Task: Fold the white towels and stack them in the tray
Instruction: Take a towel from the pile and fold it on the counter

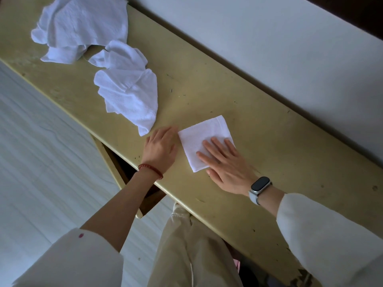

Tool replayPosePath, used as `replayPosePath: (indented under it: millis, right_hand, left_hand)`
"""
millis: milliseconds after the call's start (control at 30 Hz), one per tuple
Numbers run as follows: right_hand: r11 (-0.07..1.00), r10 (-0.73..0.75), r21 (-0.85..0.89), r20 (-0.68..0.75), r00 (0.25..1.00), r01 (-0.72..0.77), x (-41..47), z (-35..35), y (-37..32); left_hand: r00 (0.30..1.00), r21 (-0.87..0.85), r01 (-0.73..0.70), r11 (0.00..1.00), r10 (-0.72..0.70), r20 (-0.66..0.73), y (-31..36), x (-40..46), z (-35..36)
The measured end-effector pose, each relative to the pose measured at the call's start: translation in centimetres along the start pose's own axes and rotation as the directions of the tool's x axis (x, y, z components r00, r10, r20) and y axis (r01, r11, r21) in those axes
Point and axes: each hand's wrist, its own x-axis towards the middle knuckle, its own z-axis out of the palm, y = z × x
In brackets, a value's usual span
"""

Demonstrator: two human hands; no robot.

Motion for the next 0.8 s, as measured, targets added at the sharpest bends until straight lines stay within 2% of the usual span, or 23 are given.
replayPosePath:
  millis: [167, 300, 400, 567, 667, 733, 800]
  right_hand:
    - [1.0, -0.009, -0.014, 0.007, 1.0, 0.009, -0.1, 0.3, 0.0]
    - [0.999, -0.021, -0.03, 0.005, 1.0, 0.021, 0.0, 0.3, 0.2]
    - [0.999, -0.035, -0.038, 0.002, 0.999, 0.035, -0.1, 0.2, 0.2]
    - [0.998, -0.054, -0.021, 0.0, 0.999, 0.054, -0.2, 0.1, 0.3]
    - [0.997, 0.003, 0.08, -0.002, 1.0, -0.002, 0.0, -0.5, -0.1]
    - [0.978, 0.069, 0.201, -0.058, 0.996, -0.056, 0.3, -1.3, -0.2]
    - [0.963, 0.136, 0.25, -0.134, 0.982, -0.1, 0.7, -1.9, 0.1]
  left_hand:
    - [0.995, -0.019, -0.087, 0.996, 0.088, 0.056, -0.1, 1.8, 0.5]
    - [0.998, -0.091, -0.063, 0.994, 0.062, -0.017, 0.2, 2.8, 1.0]
    - [0.998, -0.091, -0.005, 0.996, 0.0, -0.057, 0.4, 3.1, 1.3]
    - [0.982, -0.143, 0.18, 0.973, -0.185, -0.021, 0.6, 3.2, 1.3]
    - [0.993, -0.169, 0.084, 0.982, -0.097, -0.067, 1.4, 1.9, 0.7]
    - [0.994, -0.089, -0.028, 0.996, 0.019, -0.109, 1.9, 0.3, 0.4]
    - [0.979, 0.014, -0.187, 0.982, 0.188, -0.081, 2.5, -1.2, 0.4]
